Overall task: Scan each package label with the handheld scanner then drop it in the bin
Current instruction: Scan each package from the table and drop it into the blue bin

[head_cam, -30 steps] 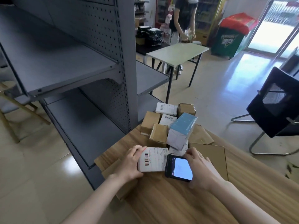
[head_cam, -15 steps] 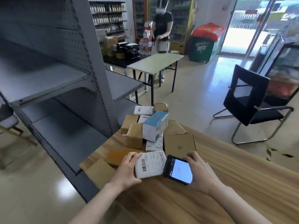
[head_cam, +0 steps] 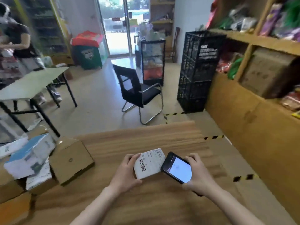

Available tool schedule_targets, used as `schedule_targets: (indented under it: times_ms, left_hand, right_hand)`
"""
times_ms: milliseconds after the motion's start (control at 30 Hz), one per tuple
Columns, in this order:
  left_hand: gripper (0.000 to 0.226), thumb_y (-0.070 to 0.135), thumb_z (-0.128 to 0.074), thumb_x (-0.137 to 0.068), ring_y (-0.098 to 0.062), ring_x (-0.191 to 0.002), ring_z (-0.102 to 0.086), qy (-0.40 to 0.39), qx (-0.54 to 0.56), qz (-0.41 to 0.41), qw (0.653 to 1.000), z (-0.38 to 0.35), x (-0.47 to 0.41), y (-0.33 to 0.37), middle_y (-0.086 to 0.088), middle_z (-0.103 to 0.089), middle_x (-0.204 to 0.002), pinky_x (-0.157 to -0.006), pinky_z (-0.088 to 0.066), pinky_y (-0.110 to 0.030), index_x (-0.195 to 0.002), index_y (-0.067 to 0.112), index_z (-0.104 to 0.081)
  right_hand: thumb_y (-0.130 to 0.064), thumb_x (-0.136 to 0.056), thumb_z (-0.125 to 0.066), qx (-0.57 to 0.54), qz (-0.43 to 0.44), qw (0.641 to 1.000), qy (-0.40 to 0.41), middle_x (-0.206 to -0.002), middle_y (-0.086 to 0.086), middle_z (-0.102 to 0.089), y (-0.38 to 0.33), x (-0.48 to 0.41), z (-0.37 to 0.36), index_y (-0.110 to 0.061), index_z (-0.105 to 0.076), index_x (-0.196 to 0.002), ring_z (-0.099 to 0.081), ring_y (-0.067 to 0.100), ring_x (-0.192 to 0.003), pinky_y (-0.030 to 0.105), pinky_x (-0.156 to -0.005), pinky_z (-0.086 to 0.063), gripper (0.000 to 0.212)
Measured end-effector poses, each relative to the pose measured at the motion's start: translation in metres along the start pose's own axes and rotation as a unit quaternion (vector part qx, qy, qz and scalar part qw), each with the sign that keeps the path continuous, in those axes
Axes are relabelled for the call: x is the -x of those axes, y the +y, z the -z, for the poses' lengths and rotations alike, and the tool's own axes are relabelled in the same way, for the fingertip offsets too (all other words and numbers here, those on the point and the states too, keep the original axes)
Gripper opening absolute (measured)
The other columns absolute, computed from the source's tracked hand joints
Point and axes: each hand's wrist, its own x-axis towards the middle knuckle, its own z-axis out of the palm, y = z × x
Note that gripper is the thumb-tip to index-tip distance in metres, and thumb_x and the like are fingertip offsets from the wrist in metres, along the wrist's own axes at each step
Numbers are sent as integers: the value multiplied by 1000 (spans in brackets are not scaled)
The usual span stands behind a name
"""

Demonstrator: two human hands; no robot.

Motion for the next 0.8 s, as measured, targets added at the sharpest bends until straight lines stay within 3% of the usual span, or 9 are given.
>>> schedule_targets:
  times_ms: [133, 267, 433, 633, 800]
  left_hand:
    - [100, 42, -74, -56, -2, -119, -41, -91, 9, -112, 990, -67, -60, 92, 18, -28, -129, -97, -38, -14, -146, 30, -33]
    - [100, 56, -66, -54, -8, -116, -45, -178, 4, -229, 957, -142, -98, 193, 16, -29, -126, -93, -42, -18, -145, 30, -32]
    - [101, 58, -72, -57, -7, -111, -44, -275, 10, -333, 902, -242, -107, 318, 16, -30, -120, -96, -45, -25, -144, 33, -29]
    - [100, 53, -73, -55, 0, -106, -45, -376, 39, -410, 830, -353, -94, 442, 16, -32, -122, -90, -40, -12, -144, 28, -34]
    - [95, 49, -82, -57, 21, -109, -37, -441, 92, -438, 778, -434, -75, 523, 28, -30, -117, -83, -39, -5, -139, 39, -35]
  right_hand:
    - [-32, -49, -82, -38, -127, 986, 105, -119, -12, -24, 90, 63, 46, -14, -41, -131, -43, 7, -100, 10, -66, -39, 94]
    - [-34, -48, -79, -54, -270, 940, 200, -114, -17, -20, 162, 143, 75, -19, -40, -127, -45, 6, -94, 11, -57, -37, 90]
    - [-35, -48, -80, -49, -411, 867, 276, -113, -16, -20, 225, 242, 97, -21, -40, -127, -43, 6, -98, 22, -75, -48, 90]
    - [-37, -42, -74, -62, -517, 781, 345, -112, -15, -23, 284, 328, 118, -21, -46, -121, -46, 6, -100, 22, -82, -46, 85]
    - [-38, -38, -74, -88, -585, 701, 399, -114, -15, -25, 322, 380, 127, -21, -45, -126, -44, 4, -109, 17, -85, -42, 94]
